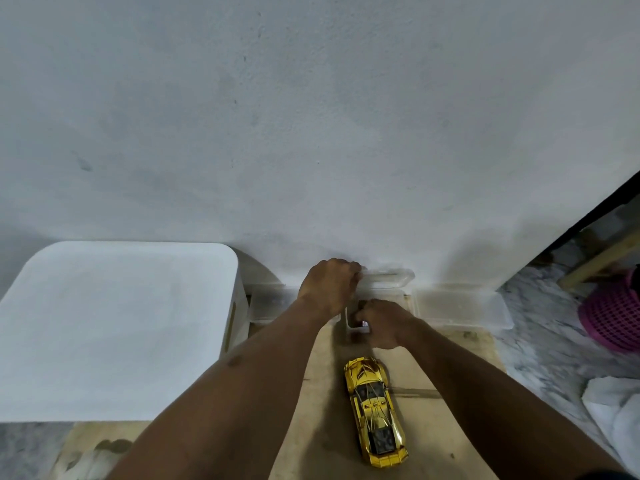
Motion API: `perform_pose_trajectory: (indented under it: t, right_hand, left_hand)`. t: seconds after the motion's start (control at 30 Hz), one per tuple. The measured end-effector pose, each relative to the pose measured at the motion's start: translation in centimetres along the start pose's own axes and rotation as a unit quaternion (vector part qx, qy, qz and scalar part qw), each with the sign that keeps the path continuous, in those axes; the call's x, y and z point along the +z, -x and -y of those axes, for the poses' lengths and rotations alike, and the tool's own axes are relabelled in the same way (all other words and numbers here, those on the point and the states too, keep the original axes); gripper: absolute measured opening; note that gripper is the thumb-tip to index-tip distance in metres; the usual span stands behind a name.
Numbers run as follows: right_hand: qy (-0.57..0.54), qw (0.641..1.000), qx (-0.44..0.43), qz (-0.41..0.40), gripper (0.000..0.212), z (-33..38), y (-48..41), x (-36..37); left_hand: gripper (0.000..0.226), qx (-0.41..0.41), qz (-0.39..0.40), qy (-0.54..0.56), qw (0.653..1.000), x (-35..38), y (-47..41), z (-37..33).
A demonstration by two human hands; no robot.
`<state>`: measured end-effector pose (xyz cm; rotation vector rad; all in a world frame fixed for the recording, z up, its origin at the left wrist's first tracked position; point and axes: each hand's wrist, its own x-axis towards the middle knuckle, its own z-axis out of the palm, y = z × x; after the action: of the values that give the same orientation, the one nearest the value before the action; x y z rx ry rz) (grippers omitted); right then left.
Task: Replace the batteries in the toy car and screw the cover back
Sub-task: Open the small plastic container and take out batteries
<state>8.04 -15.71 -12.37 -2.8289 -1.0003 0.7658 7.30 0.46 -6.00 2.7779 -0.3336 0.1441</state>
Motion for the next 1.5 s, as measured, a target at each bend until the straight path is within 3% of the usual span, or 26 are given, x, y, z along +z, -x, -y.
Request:
perform_pose_trajectory:
  t: [0.23,0.43,0.5,0.67,0.8,0.87,0.93,1.2,1.37,1.5]
  right_hand:
    - [-0.050,0.999,0.015,0.002,0.026,0.2,0.2,-0.4]
    - [-0.157,0.976,0.025,-0.149,0.053,0.1,0.5,-0.3]
    - [-0.139,0.974,0.025,-0.178,0.062,0.5,1.0,-0.9]
    - [0.060,0.989,0.050,-0.127,0.064,0.2,1.5,-2.7]
    - [0.129,0.983,0.104,-0.078,0.033,-0.7,1.5,-3.4]
    - [0.131,0.983,0.126,-0.034,0.022,-0.5,1.3,-4.0]
    - [0.132,0.981,0.143,-0.010,0.024,0.0,0.9,-4.2]
    - [0.169,0.972,0.161,-0.005,0.024,0.2,-0.3,-3.7]
    - [0.149,0.981,0.119,0.019,0.027,-0.5,-0.1,-3.5]
    - [0.072,0.994,0.078,0.028,0.021,-1.2,-0.3,-3.8]
  left_hand:
    - [0.028,0.009,0.007,-0.004,1.000,0.1,0.1,0.2]
    - [0.029,0.008,0.024,-0.011,1.000,-0.1,0.0,0.2]
    - [0.029,0.001,0.034,-0.016,0.999,-0.2,-0.1,0.1]
    - [0.025,0.004,0.053,-0.026,0.998,-0.5,-0.1,-0.1]
    - [0.027,0.003,0.055,-0.034,0.998,-0.6,0.1,-0.3]
    - [0.024,0.000,0.055,-0.041,0.998,-0.8,0.1,-0.4]
    - [0.022,-0.003,0.054,-0.049,0.997,-0.9,0.1,-0.6]
    - [0.020,0.006,0.066,-0.058,0.996,-1.1,0.1,-0.8]
    - [0.021,0.021,0.067,-0.083,0.994,-1.4,0.2,-1.3]
    - [0.022,0.018,0.073,-0.103,0.992,-1.7,0.4,-1.2]
